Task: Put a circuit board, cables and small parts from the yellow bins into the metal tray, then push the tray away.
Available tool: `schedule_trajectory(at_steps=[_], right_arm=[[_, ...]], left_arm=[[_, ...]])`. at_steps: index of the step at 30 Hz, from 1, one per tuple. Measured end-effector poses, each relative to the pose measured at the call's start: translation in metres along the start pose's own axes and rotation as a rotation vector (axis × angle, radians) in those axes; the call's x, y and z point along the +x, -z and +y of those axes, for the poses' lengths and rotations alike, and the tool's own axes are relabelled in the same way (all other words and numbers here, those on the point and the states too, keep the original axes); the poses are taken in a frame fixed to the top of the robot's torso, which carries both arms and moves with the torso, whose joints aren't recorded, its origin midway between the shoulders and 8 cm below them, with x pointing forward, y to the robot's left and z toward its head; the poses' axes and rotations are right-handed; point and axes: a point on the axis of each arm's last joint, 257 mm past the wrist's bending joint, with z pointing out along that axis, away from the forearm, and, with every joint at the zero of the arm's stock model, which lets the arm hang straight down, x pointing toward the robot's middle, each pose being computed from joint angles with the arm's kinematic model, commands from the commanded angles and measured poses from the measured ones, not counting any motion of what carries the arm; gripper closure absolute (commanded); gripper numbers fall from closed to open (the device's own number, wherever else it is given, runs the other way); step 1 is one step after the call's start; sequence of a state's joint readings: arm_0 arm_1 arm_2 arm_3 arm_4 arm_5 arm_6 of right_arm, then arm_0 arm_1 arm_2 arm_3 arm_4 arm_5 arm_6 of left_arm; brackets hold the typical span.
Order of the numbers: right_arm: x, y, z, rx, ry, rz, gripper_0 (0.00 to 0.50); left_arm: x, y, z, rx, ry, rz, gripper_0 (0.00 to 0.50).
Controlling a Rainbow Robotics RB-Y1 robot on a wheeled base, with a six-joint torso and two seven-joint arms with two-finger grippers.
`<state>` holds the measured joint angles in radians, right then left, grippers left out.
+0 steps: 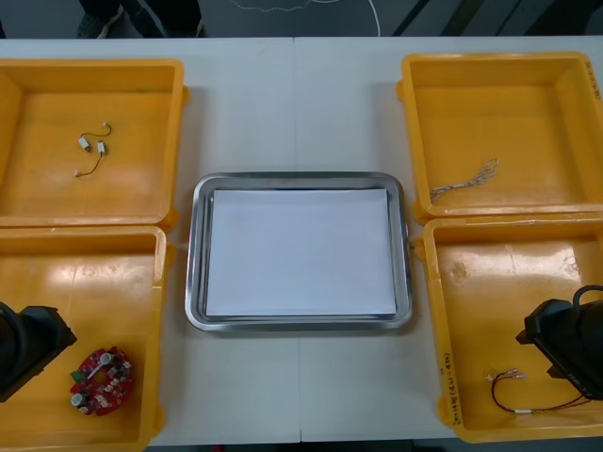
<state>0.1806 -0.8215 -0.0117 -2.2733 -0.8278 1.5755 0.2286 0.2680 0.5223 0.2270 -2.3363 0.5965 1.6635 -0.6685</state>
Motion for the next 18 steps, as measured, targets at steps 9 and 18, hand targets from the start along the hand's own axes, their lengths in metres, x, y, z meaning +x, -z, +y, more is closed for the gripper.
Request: schedule_trajectory(at_steps=[9, 18], right_arm=[[0.006, -0.009, -0.002, 0.009, -0.02, -0.005, 0.0], [0.012, -0.026, 0.007, -0.03, -0.027, -0.004, 0.0]], left_arm=[[0.003, -0.018, 0.0, 0.018, 0.006, -0.004, 0.0], [0.009, -0.028, 0.009, 0.02, 0.018, -0.008, 0.0]])
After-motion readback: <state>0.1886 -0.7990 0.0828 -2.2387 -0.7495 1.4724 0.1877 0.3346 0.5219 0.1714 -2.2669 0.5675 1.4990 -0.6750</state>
